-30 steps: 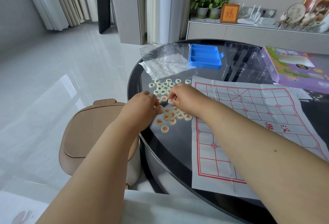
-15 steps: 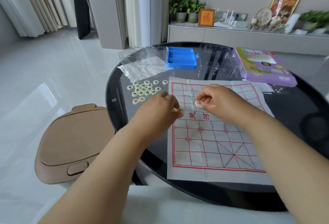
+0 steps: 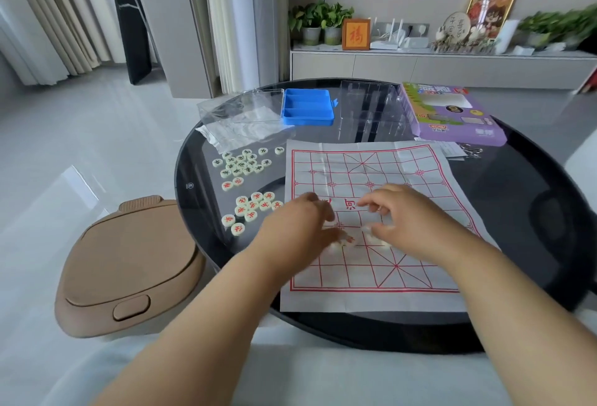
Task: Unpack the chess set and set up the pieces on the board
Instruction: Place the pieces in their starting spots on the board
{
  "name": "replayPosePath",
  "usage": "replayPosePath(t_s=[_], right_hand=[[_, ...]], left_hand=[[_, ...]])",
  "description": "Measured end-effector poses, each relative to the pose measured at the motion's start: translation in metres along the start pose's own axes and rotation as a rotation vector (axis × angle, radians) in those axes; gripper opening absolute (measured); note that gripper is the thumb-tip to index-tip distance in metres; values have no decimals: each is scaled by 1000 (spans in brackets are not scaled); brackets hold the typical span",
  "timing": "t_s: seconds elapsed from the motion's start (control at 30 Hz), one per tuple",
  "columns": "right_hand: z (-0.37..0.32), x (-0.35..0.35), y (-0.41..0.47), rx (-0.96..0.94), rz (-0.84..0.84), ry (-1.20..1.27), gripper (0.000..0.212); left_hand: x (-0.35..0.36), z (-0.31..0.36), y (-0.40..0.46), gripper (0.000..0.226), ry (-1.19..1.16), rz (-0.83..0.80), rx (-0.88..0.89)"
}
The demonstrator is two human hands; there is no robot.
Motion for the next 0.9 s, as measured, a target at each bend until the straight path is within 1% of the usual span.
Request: replayPosePath(t_s=[0.1, 0.17, 0.2, 0.27, 0.33, 0.43, 0.53, 0.7, 0.8, 0.9], right_hand=[[-35, -3, 21, -57, 67, 18, 28], [-60, 4, 37, -97, 59, 23, 27], [-72, 9, 46, -113, 47, 17, 27], [-88, 18, 61, -130, 25, 0, 30], [-100, 26, 73, -137, -4, -37, 39], [-110, 35, 87, -143, -54, -124, 51], [-114, 41, 99, -136, -105, -161, 54], [-121, 43, 110, -125, -167, -179, 44], [-121, 45, 115, -117, -165, -157, 39], [-120, 46, 118, -114, -183, -147, 39]], left_hand=[[-30, -27, -7, 36, 52, 127, -116], [-48, -51, -15, 35, 107, 197, -223], [-56, -63, -20, 39, 138, 215, -277], [-63, -86, -29, 53, 169, 188, -377], [-64, -103, -35, 64, 143, 109, -450], [-59, -113, -37, 64, 99, 21, -432], [-59, -112, -34, 54, 63, 43, -389], [-61, -119, -31, 38, 40, 86, -379], [-61, -124, -31, 30, 6, 101, -368], [-62, -124, -33, 25, -15, 102, -349]])
Point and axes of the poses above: each hand's wrist, its own y-axis towards the middle knuckle, its own x-axis out of the palm, z = x × y, the point moved 6 cm from there along y, towards the middle knuckle, and after that the axes turned 8 degrees about -y, right-handed, at the moved point
